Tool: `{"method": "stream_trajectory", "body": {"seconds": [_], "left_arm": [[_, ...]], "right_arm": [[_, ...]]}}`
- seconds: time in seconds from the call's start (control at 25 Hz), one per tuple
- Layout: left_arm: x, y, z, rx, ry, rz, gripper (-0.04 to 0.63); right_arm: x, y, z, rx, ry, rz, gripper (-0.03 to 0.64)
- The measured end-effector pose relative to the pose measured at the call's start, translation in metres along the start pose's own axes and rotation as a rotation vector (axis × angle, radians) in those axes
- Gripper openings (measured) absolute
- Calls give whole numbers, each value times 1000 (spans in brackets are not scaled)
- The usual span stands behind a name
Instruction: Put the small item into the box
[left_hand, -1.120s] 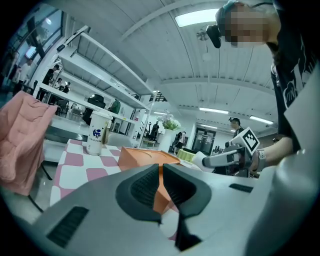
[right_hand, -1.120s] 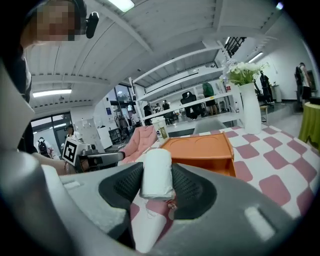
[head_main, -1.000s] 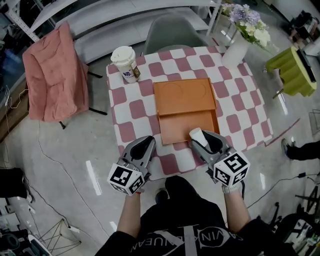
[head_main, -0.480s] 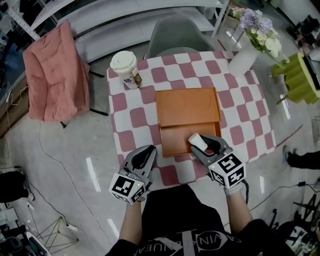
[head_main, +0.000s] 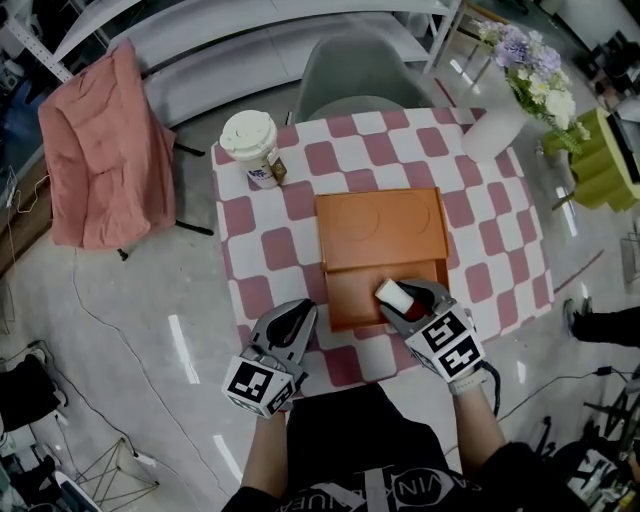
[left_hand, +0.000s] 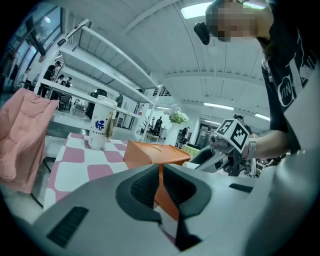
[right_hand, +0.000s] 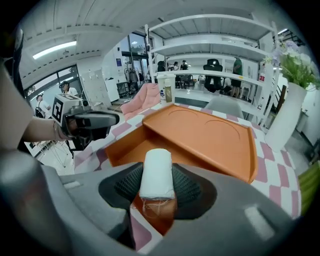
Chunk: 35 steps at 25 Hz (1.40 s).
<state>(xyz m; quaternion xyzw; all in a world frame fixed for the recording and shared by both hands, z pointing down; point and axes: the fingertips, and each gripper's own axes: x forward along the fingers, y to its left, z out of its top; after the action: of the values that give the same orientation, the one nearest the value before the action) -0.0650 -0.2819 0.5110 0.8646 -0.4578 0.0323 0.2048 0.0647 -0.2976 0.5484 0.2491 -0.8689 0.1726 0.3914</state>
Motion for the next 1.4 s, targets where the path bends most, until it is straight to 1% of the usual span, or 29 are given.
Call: {"method": "stream_trajectory", "body": {"seconds": [0.08, 0.24, 0.44, 0.6, 0.96, 1.4], "left_arm": [[3, 2, -1, 2, 7, -9, 28], [7, 3, -6, 7, 19, -22, 28], [8, 5, -3, 1, 22, -22, 28], [5, 8, -2, 0, 24, -11, 28], [0, 15, -2, -4, 19, 8, 28], [3, 13, -4, -20, 16, -1, 28]], "right_arm": [[5, 1, -1, -42, 44, 4, 184], [15, 4, -4, -162, 128, 14, 184], [27, 10, -4, -223, 175, 55, 184], [36, 12, -7, -286, 227, 69, 184], [42, 12, -9, -322, 261, 92, 184], [35, 10, -9, -291, 227, 93, 190]]}}
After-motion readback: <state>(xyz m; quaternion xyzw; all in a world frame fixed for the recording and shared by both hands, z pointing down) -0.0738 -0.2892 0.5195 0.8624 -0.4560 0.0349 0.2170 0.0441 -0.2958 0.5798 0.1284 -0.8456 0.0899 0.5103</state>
